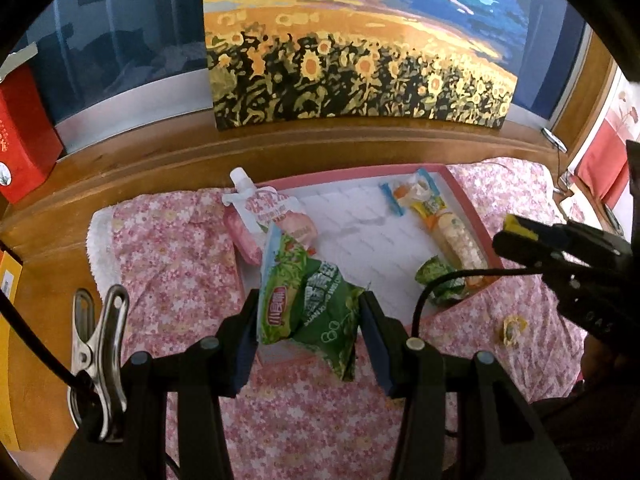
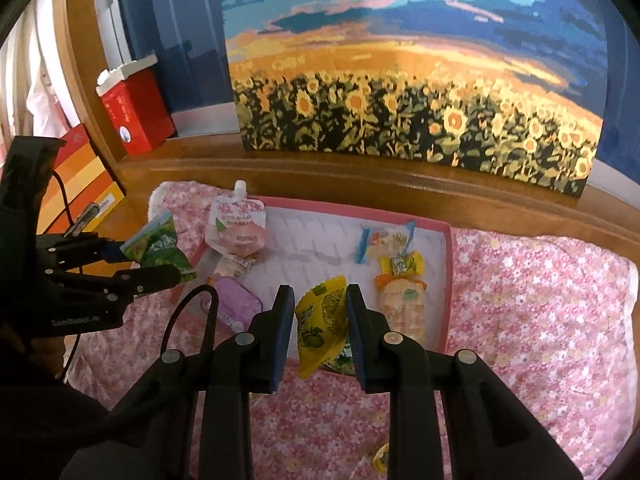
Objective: Organize snacks
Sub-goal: 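Carry the green bag and yellow packet over the pink tray with both grippers, then lower the green bag and yellow packet into the tray and open both grippers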
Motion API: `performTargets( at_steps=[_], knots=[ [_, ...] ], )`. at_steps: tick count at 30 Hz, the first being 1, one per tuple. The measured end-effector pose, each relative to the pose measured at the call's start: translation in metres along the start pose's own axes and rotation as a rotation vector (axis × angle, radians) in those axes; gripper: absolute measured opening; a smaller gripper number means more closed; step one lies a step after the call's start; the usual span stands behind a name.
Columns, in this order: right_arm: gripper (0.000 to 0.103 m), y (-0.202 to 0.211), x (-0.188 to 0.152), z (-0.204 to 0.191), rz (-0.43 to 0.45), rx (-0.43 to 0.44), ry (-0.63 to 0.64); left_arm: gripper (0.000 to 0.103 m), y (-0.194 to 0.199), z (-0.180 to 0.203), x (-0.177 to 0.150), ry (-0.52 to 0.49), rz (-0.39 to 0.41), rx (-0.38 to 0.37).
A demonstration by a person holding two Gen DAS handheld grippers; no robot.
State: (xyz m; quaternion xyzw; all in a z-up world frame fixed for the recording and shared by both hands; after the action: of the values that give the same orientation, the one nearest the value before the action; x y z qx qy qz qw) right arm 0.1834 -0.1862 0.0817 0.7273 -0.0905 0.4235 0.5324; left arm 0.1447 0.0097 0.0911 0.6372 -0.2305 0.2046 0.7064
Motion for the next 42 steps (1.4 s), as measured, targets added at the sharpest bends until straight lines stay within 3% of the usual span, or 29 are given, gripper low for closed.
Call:
performTargets(
  at_steps=[27, 35, 42],
  knots=[
    [0.027, -0.091, 0.005, 0.014, -0.160, 0.052, -0.010, 0.050, -0.085, 0.019, 0.021, -0.098, -0.127, -0.008],
    [0.027, -0.128, 0.004, 0.017, -0.245, 0.060, 0.008, 0.050, -0.109, 0.026, 0.026, -0.155, -0.112, -0.016],
    [0.027, -0.149, 0.009, 0.013, -0.324, 0.061, 0.047, 0.053, -0.132, 0.012, 0.031, -0.052, -0.160, -0.087]
  ],
)
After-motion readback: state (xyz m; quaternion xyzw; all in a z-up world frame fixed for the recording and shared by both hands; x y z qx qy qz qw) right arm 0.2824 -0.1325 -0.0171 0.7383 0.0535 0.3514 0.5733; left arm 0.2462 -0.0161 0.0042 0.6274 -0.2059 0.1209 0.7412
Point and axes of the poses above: each gripper's, at about its wrist camera, not at the fingertips, and y roughly against the way its jaws point, z to its right, x to its top, the point moved 2 cm from there along -y, roughly the way its jaws point
